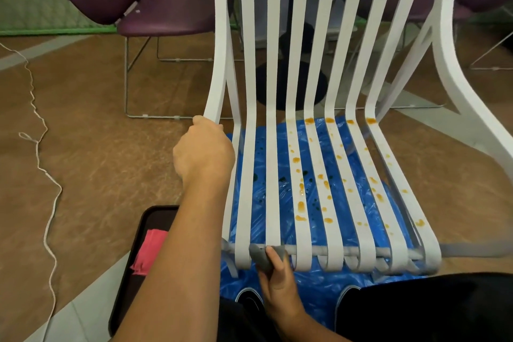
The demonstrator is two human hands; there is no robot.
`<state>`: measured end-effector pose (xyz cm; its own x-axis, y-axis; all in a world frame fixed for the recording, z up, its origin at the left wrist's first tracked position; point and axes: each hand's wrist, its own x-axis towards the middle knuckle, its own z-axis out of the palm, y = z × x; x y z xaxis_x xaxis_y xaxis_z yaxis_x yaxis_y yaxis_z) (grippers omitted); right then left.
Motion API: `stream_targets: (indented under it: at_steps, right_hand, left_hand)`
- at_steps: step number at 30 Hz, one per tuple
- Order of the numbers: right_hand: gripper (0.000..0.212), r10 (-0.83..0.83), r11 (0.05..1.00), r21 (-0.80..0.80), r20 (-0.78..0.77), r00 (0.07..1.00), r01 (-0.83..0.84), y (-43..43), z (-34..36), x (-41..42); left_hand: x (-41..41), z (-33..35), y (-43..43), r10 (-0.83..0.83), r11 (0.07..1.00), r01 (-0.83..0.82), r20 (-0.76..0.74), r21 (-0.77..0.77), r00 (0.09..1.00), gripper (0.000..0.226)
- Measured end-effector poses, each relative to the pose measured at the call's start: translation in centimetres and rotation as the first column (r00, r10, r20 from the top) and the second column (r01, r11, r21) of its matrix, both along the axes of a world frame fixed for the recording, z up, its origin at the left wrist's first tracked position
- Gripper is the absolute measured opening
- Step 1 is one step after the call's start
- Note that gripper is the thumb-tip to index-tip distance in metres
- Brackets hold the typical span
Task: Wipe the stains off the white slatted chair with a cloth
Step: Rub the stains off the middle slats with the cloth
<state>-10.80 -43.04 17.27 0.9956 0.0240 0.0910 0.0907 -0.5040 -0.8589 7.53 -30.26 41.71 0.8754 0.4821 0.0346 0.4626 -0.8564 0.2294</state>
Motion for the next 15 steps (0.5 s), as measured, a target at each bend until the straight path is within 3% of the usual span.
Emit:
stream_targets:
  at_steps: [4, 8, 12, 15]
  right_hand:
    - [0.067, -0.157, 0.979, 0.114, -0.092, 0.983, 0.167, 1.7, 2.5, 0.3]
    - [0.043, -0.211, 0.961, 0.134, -0.212, 0.954, 0.242, 2.5, 4.8, 1.7]
    - [0.011, -0.272, 0.961, -0.03, -0.296, 0.915, 0.276, 2.5, 6.8, 4.5]
    - [0.004, -0.264, 0.964, -0.125, -0.391, 0.882, 0.233, 2.0, 8.4, 8.2]
  left_hand:
    - [-0.1, 0.1, -0.1, 0.003, 1.0, -0.003, 0.007, -0.009, 1.0, 0.03]
    - [-0.3, 0.2, -0.2, -0.005, 1.0, 0.005, 0.01, -0.002, 1.0, 0.033]
    - [-0.3, 0.2, -0.3, -0.02, 1.0, 0.02, 0.02, 0.004, 1.0, 0.037]
    - [-0.5, 0.3, -0.3, -0.025, 1.0, 0.025, 0.015, -0.003, 1.0, 0.039]
